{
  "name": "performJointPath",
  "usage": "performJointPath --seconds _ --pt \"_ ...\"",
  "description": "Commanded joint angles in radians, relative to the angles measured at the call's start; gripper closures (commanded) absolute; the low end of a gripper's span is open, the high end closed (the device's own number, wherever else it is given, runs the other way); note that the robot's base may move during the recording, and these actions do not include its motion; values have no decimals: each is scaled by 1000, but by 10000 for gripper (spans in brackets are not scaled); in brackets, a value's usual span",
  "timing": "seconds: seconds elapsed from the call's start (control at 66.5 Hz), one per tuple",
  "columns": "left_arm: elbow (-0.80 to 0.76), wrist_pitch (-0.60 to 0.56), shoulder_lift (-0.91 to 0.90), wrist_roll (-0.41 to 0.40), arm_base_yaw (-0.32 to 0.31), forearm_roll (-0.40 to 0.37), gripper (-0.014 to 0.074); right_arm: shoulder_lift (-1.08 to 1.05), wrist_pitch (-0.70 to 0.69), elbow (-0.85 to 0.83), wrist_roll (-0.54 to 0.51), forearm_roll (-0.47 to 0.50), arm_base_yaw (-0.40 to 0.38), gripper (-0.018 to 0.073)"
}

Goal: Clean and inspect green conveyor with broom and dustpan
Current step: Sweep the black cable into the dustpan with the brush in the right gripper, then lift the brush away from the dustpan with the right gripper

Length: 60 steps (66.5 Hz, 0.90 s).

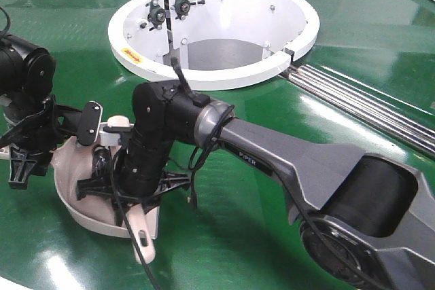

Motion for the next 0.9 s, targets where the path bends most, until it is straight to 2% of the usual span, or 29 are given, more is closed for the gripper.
performJointPath --seconds 0.0,0.271,0.572,0.692,0.887 --pt "-25 -6 -44 -1 -13 -18 603 -125 35 -45 -17 -36 -6 562" --pt "-25 -6 -44 -1 -13 -18 603 -218 35 -42 -9 -154 -39 562" --pt "-25 -6 -44 -1 -13 -17 603 -325 35 -30 -9 -185 -118 561" --pt "-25 -6 -44 -1 -13 -17 603 -390 35 52 -4 -239 -156 561" --pt "-25 -6 -44 -1 -13 -17 603 -523 35 299 16 -347 -229 561"
